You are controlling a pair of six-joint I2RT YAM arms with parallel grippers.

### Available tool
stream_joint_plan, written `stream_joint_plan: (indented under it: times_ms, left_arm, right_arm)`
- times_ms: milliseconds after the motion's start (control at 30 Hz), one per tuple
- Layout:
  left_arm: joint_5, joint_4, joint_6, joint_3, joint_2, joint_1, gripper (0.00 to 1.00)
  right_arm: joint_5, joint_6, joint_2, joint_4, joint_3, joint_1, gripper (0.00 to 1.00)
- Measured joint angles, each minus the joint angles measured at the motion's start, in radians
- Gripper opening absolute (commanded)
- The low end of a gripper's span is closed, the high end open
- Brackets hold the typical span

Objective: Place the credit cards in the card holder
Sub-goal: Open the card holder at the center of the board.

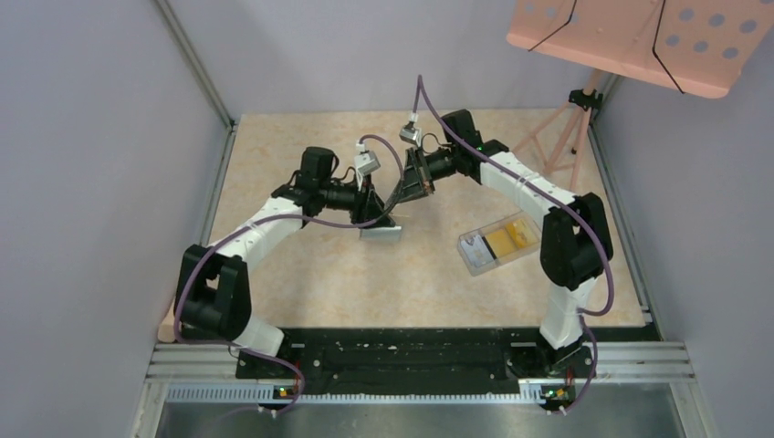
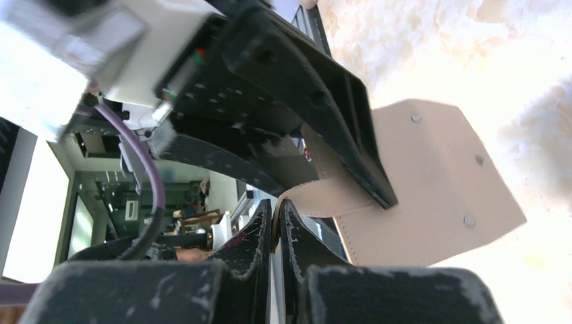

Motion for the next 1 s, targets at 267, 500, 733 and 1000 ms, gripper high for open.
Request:
stream_joint_plan:
  times_ms: [267,500,733,1000]
  left_arm:
    - [-0.007,-0.035,0.035,0.0,0.045,-0.01,0.1]
    - [0.008,-0.164,0.097,0.06,0.059,-0.011,0.0]
    - [0.013,-0.248,0.09,0.116,0.061,-0.011,0.0]
    - [0.056,-0.297,0.077,0.12,0.061,-0.011,0.0]
  right_arm:
    - [-0.022,0.088,-0.017,0.125,-0.005,0.0,0.0]
    - [-0.016,0.113,-0.022,0.156,-0.018,0.0,0.32]
    - [0.089,0.073,-0.084,0.106,-0.058,-0.025,0.63]
    - [0.12,0.013,-0.175,0.074,-0.118,-0.048,0.69]
